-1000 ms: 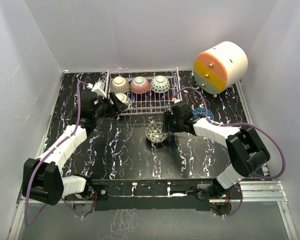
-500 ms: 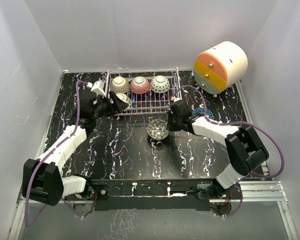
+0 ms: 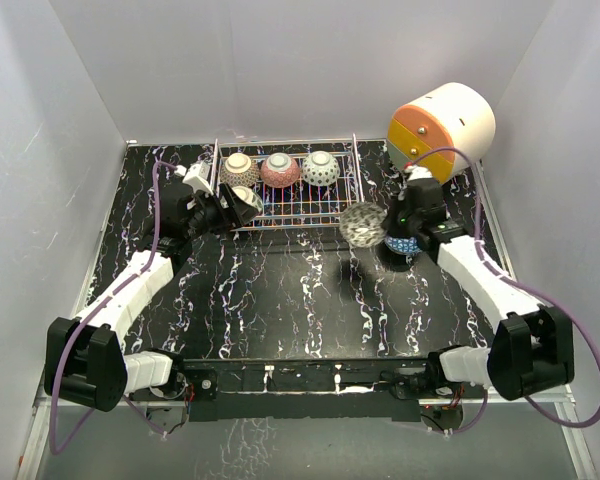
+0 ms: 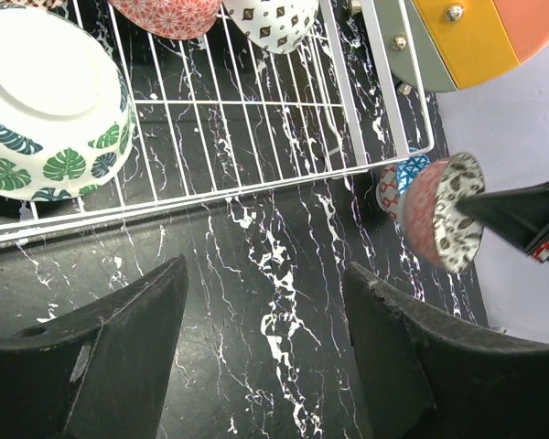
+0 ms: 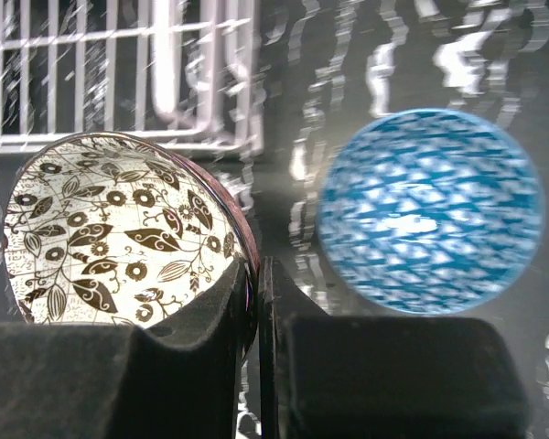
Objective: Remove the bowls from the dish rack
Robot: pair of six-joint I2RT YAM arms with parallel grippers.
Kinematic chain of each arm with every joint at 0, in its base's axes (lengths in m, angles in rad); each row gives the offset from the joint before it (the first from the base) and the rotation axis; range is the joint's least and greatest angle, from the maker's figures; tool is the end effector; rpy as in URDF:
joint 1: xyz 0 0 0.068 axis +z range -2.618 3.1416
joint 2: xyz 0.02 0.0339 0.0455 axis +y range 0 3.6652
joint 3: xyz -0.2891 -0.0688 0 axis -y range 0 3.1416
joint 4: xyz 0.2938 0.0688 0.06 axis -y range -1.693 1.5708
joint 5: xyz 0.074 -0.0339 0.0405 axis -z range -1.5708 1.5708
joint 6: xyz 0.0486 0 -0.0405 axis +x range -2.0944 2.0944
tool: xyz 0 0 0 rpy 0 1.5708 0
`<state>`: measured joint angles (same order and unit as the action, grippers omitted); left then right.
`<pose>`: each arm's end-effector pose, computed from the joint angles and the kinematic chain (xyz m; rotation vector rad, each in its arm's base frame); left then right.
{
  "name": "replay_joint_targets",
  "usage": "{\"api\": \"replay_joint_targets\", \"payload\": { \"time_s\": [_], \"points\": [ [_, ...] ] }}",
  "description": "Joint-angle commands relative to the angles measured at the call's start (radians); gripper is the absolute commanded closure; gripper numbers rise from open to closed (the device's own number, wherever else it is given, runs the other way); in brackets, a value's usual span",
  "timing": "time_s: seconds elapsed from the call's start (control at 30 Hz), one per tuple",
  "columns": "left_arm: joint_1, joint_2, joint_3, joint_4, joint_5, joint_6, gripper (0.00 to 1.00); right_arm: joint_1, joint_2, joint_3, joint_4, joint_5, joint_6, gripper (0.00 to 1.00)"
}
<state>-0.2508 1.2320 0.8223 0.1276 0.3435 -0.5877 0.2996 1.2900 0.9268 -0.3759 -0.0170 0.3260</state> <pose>0.3179 -0.0983 0.2908 -0.0751 1.9324 -0.8903 0.3117 0.0971 0.2604 0.0220 2.3336 0.3360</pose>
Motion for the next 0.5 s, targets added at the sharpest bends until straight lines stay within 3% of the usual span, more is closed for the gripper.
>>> {"api": "replay_joint_targets", "payload": {
  "time_s": [0.0,0.47],
  "points": [
    [0.004,-0.003,0.001,0.03,0.04,-0.003,0.33,-0.13,-0.074,0.012,0.01,-0.029,-0.056,0.92],
    [0.004,0.03,-0.004,0.055,0.089,-0.021,0.33,-0.283,0.001,-0.013,0.075,-0.013,0.056,0.92]
  ]
}}
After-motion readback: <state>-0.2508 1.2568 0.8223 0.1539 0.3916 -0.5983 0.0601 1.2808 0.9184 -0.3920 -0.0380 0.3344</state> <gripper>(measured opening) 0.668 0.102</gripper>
